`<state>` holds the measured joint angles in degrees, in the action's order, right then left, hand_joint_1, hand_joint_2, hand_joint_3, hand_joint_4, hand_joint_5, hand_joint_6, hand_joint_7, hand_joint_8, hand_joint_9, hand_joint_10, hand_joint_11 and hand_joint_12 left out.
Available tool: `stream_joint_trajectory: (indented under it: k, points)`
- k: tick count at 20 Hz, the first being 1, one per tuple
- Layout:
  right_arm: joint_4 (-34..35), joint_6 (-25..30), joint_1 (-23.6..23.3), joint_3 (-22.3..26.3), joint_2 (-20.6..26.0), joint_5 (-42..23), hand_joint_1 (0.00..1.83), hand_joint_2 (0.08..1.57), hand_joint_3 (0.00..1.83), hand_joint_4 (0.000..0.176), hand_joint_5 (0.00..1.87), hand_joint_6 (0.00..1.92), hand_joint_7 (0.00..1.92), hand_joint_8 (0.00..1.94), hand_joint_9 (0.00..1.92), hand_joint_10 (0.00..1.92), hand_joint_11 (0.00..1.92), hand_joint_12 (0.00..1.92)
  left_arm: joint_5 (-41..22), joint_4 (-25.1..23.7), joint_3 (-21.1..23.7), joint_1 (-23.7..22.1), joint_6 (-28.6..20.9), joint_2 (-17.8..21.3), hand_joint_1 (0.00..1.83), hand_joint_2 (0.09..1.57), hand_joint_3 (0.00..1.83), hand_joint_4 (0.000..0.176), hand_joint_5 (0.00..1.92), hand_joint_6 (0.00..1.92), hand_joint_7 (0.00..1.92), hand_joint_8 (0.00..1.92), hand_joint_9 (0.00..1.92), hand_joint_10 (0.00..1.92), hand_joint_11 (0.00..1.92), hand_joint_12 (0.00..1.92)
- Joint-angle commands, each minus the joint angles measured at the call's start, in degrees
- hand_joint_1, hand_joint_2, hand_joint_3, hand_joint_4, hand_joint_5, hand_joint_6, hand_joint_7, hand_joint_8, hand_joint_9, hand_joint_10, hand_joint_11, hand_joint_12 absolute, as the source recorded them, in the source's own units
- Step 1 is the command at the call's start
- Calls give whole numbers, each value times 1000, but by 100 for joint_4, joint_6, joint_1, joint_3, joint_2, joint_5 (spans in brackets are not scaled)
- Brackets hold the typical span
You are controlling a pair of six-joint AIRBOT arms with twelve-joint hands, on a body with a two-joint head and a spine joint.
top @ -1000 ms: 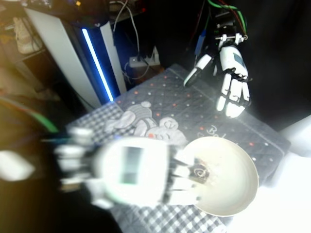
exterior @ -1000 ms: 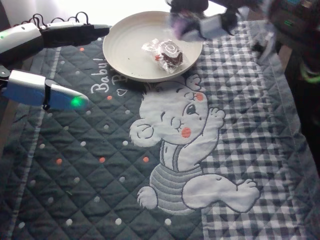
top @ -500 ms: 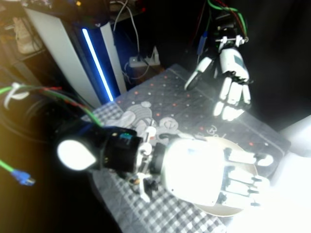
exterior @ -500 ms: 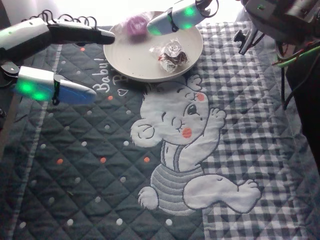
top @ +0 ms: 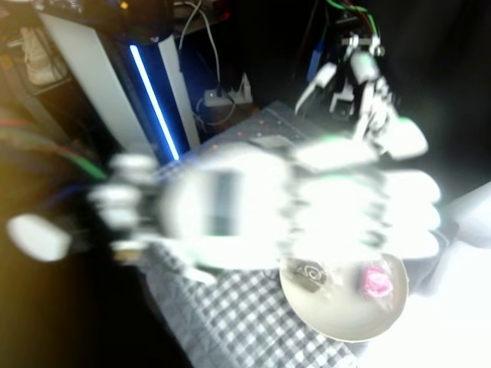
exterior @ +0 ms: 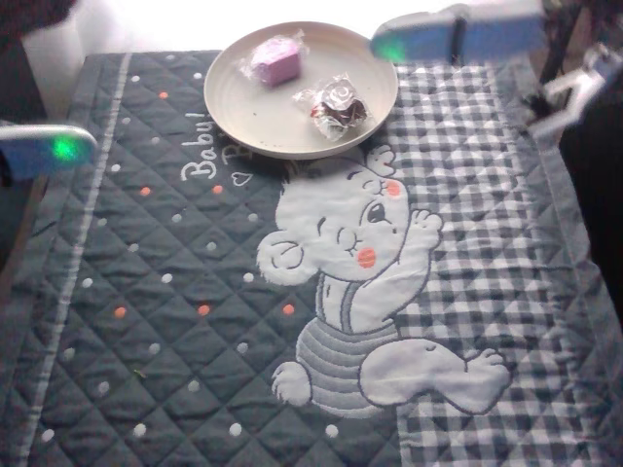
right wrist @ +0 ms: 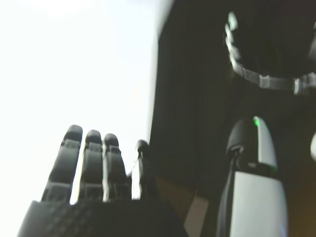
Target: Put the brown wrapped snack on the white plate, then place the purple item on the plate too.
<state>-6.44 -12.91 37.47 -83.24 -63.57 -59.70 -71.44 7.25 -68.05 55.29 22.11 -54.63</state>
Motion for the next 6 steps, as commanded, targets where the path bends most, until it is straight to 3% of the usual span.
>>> stream_joint_trajectory:
  k: [1,3,4,5,6]
  points:
    - [388,-59,14,161,110,-1387,866,839,15,176,0,0,33,10,0,0,0,0,-1341,114,60,56,-121,47,758,943,4,107,43,0,101,0,131,0,0,541]
    - [761,-127,506,535,381,-2056,848,845,12,176,0,0,34,8,0,0,0,0,-2009,288,179,336,-344,85,646,947,3,105,16,0,87,6,153,6,0,747]
    - [1017,-132,844,692,481,-2447,794,789,0,176,0,0,50,12,0,0,0,0,-2187,294,209,399,-436,85,503,1026,16,130,2,0,38,2,90,3,0,520]
    - [1235,-151,1128,837,546,-2786,722,765,0,176,58,5,130,11,36,6,0,0,-2312,300,235,433,-490,83,485,1081,18,136,3,0,7,0,67,3,0,387]
    - [1454,-162,1395,967,595,-3160,693,803,11,171,11,0,95,1,35,3,0,0,-2397,302,269,435,-491,69,409,1115,0,82,48,0,1,0,66,1,0,446]
